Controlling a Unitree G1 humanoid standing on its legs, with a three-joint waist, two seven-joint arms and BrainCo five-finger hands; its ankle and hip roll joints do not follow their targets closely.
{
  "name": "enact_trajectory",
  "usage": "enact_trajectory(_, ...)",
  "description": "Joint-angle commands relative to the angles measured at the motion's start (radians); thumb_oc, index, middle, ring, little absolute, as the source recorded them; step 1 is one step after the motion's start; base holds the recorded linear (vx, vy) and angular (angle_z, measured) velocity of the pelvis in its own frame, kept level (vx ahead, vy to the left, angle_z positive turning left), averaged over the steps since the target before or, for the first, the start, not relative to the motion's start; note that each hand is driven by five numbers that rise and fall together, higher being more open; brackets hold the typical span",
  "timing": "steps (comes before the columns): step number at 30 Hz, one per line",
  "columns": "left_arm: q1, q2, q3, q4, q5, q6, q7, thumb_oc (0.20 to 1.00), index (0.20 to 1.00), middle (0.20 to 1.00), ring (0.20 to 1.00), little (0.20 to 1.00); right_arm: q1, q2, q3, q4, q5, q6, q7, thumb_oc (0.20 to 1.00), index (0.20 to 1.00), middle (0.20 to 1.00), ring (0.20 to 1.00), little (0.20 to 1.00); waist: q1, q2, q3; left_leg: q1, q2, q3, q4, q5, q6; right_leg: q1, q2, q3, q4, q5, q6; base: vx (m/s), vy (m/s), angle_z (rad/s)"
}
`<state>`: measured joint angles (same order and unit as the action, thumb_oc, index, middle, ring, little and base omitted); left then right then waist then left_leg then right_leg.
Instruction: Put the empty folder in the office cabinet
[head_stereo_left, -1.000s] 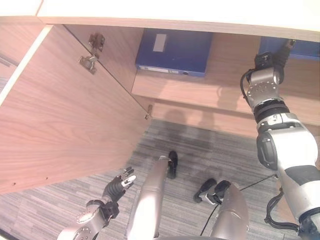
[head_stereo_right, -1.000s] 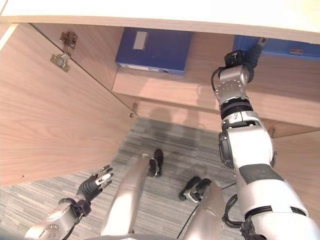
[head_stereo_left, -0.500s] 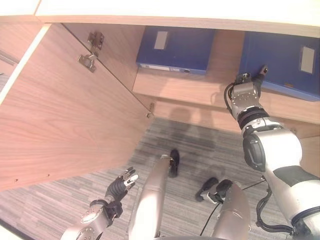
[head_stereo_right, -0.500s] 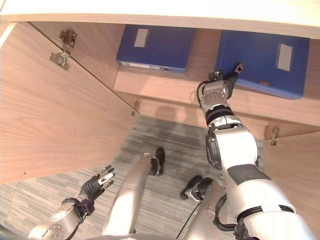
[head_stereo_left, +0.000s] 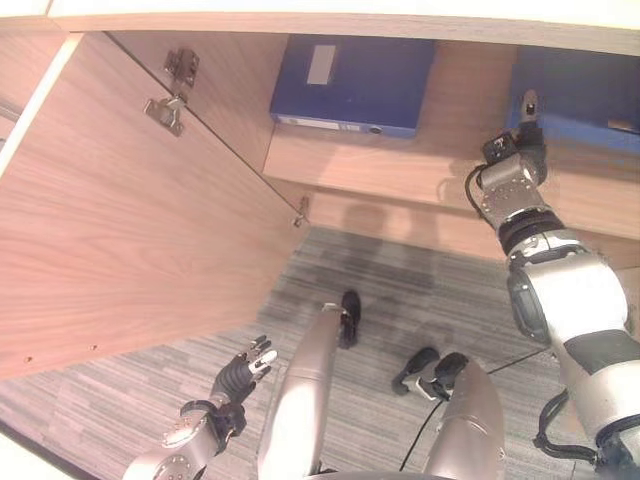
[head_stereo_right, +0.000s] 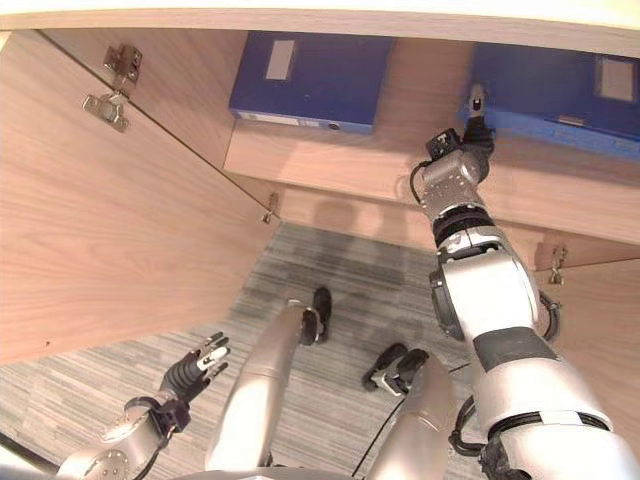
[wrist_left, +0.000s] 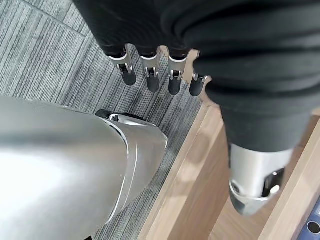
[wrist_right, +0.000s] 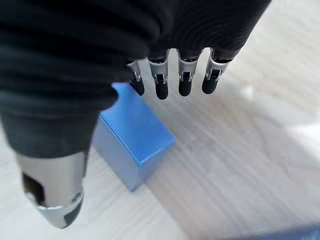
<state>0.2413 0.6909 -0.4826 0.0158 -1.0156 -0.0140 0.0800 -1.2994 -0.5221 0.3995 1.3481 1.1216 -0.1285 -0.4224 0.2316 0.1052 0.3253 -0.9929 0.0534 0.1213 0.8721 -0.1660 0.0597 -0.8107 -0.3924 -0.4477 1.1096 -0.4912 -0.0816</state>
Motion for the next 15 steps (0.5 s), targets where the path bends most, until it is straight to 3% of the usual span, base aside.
enact_trajectory(1, 0.045, 0.105, 0.032, -0.073, -0.010, -0.033, -0.037, 1.000, 1.000, 1.000, 1.000, 1.000, -0.156, -0.058, 0.093, 0.041, -0.353, 0.096, 0.116, 1.000, 1.000, 1.000, 1.000, 1.000, 0.018, -0.026, 0.012, 0.058, 0.021, 0.004, 0.071, -0.173, 0.042, 0.040, 0.034, 0.130, -0.141, 0.078, 0.018, -0.03, 0.007, 0.02)
enact_trajectory(7, 0.062, 0.126, 0.042, -0.077, -0.004, -0.025, -0.067, 1.000, 1.000, 1.000, 1.000, 1.000, -0.170, -0.083, 0.209, 0.093, -0.564, 0.152, 0.183, 1.000, 1.000, 1.000, 1.000, 1.000, 0.011, -0.035, 0.008, 0.057, 0.021, 0.004, 0.059, -0.163, 0.041, 0.039, 0.038, 0.124, -0.151, 0.086, 0.015, 0.00, 0.000, 0.00)
enact_trajectory(8, 0.082, 0.145, 0.056, -0.076, 0.001, -0.007, -0.104, 1.000, 1.000, 1.000, 1.000, 1.000, -0.157, -0.113, 0.292, 0.085, -0.670, 0.173, 0.270, 1.000, 1.000, 1.000, 1.000, 1.000, 0.014, -0.040, 0.003, 0.058, 0.022, 0.005, 0.052, -0.158, 0.038, 0.040, 0.040, 0.120, -0.156, 0.092, 0.018, 0.00, 0.000, 0.00)
enact_trajectory(12, 0.097, 0.164, 0.069, -0.075, 0.020, 0.020, -0.153, 1.000, 1.000, 1.000, 1.000, 1.000, -0.136, -0.149, 0.360, 0.085, -0.766, 0.192, 0.355, 1.000, 1.000, 1.000, 1.000, 1.000, 0.021, -0.043, -0.002, 0.062, 0.019, 0.004, 0.038, -0.146, 0.035, 0.044, 0.039, 0.113, -0.167, 0.100, 0.023, 0.00, 0.000, 0.00)
enact_trajectory(15, 0.108, 0.197, 0.099, -0.097, 0.057, 0.061, -0.221, 1.000, 1.000, 1.000, 1.000, 1.000, -0.071, -0.179, 0.529, 0.043, -0.984, 0.219, 0.556, 1.000, 1.000, 1.000, 1.000, 1.000, 0.027, -0.048, -0.003, 0.076, 0.022, -0.002, 0.015, -0.132, 0.030, 0.058, 0.038, 0.101, -0.186, 0.107, 0.030, 0.00, -0.037, 0.01)
